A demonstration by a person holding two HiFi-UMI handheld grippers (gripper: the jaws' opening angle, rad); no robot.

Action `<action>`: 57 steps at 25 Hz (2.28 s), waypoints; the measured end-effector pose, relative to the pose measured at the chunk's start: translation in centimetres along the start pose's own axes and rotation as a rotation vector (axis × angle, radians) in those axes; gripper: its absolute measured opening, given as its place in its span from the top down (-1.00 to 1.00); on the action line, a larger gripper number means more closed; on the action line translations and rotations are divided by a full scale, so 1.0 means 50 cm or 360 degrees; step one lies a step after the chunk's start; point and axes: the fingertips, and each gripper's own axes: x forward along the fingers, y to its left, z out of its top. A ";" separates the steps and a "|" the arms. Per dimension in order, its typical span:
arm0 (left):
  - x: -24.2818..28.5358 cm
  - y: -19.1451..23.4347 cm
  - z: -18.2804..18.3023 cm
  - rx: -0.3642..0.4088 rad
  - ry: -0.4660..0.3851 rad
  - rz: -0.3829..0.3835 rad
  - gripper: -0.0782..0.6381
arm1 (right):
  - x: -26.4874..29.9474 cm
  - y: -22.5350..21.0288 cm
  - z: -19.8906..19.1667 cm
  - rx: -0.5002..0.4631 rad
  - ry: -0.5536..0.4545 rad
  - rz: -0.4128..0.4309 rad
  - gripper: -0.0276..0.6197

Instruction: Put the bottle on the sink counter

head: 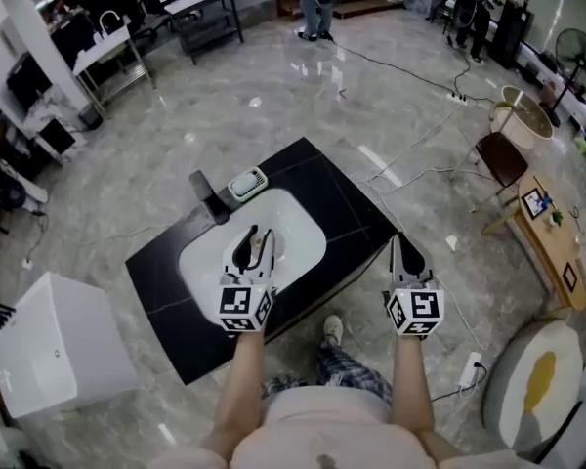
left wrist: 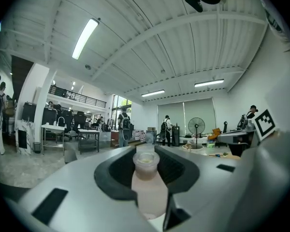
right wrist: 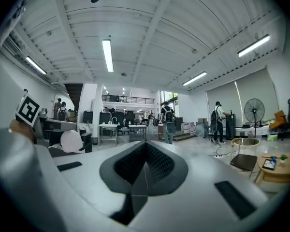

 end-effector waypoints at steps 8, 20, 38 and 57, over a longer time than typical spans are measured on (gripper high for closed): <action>0.241 0.003 0.024 -0.0014 -0.0009 0.0057 0.41 | 0.232 -0.120 0.029 -0.0017 0.0023 0.0117 0.87; 0.382 -0.056 -0.004 -0.0009 0.0046 -0.0120 0.41 | 0.311 -0.175 -0.005 0.0029 0.0061 0.0058 0.87; 0.645 -0.255 -0.173 -0.0030 0.0159 -0.0477 0.41 | 0.440 -0.283 -0.171 0.0072 0.0186 -0.0016 0.87; 0.719 -0.422 -0.408 -0.0018 0.0312 -0.0629 0.40 | 0.456 -0.359 -0.390 0.0164 0.0309 -0.0024 0.87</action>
